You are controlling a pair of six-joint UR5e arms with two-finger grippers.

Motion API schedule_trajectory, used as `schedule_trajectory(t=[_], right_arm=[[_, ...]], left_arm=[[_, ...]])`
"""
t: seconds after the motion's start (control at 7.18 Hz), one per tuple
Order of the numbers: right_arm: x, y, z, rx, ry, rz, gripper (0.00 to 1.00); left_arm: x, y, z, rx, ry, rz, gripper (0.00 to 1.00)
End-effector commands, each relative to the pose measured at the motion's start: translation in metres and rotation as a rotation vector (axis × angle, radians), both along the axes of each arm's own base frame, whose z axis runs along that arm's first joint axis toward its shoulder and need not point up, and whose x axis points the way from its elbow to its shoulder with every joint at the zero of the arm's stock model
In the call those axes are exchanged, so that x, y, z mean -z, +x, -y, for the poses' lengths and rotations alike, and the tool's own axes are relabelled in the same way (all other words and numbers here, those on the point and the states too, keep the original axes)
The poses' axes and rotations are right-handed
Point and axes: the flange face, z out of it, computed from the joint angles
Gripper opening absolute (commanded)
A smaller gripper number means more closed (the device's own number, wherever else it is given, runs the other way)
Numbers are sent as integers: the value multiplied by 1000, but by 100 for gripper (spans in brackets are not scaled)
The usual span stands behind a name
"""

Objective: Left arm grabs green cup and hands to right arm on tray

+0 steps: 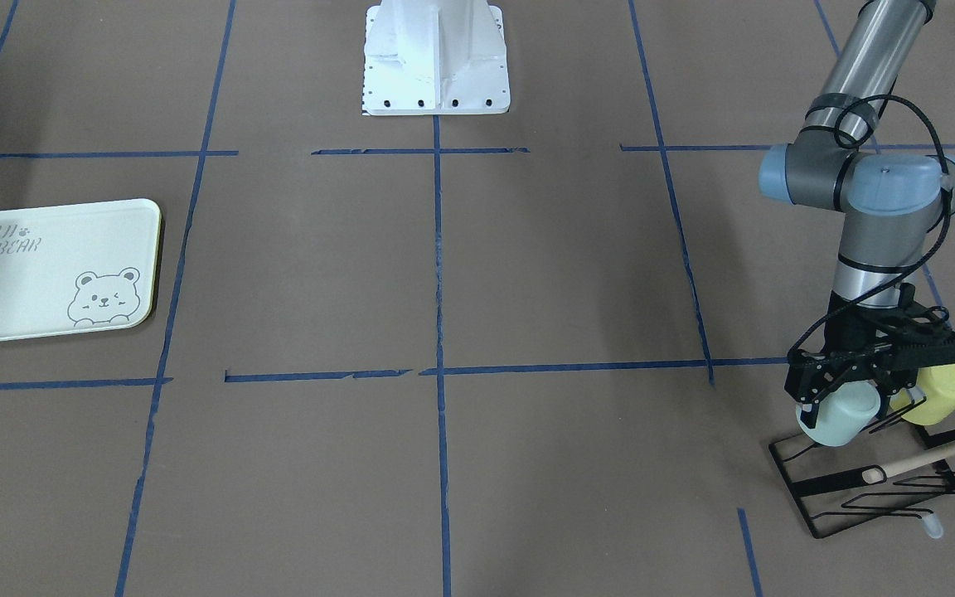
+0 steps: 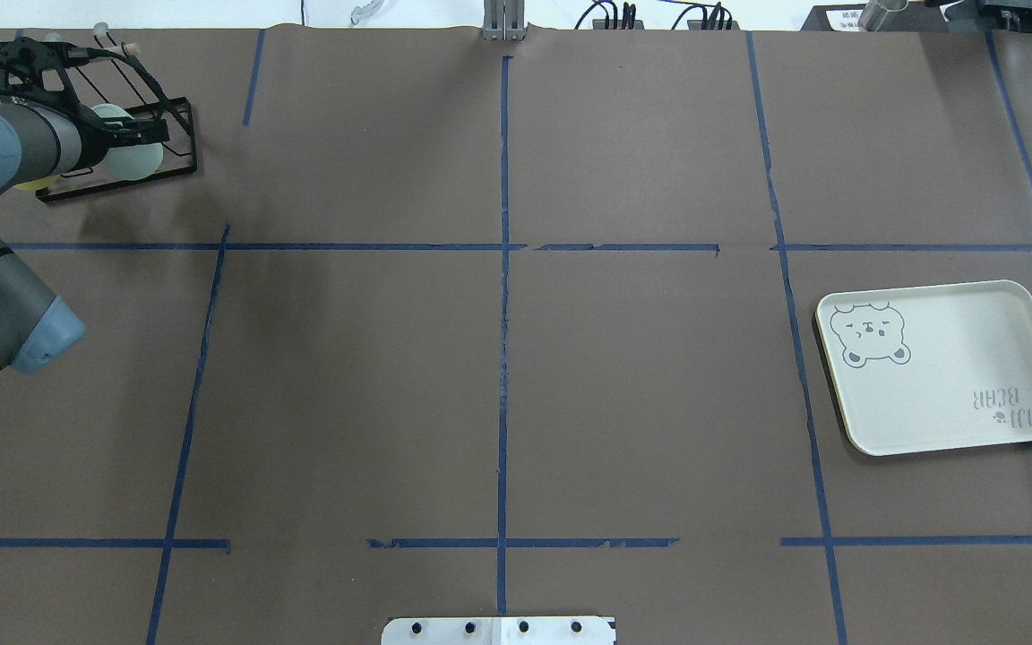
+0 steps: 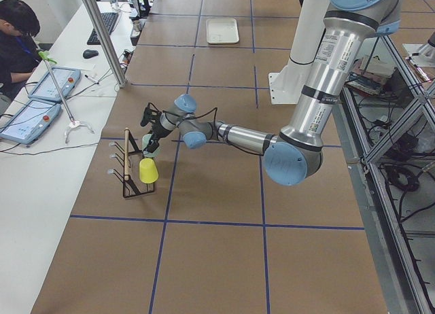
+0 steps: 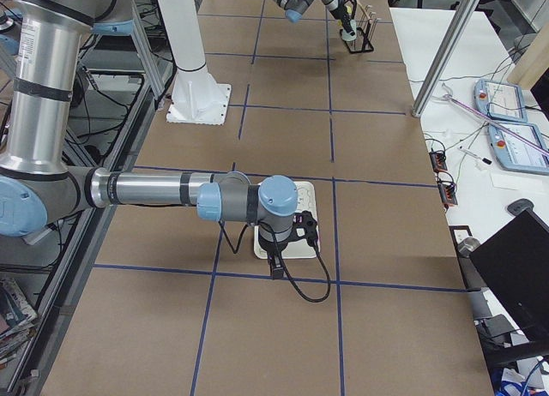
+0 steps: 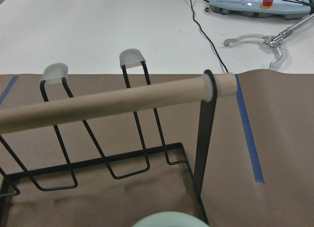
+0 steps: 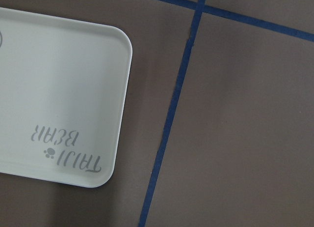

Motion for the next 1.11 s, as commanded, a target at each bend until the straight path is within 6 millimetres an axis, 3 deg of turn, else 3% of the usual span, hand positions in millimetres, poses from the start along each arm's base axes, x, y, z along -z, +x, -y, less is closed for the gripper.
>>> schedule_trajectory(t=[0.0, 0.14, 0.7, 0.84, 0.98], right_arm=[[0, 0, 0, -1, -2, 0, 100], [0, 0, 0, 0, -1, 0, 100], [-1, 0, 0, 0, -2, 0, 100], [-1, 0, 0, 0, -2, -2, 100], [-2, 0, 0, 0, -4, -2, 100]], left_arm=[[1, 0, 0, 1, -1, -4, 51], [5, 0, -1, 1, 5, -9, 41], [21, -24, -22, 9, 41, -24, 40], [33, -33, -28, 17, 60, -32, 40], [42, -50, -23, 45, 75, -39, 40]])
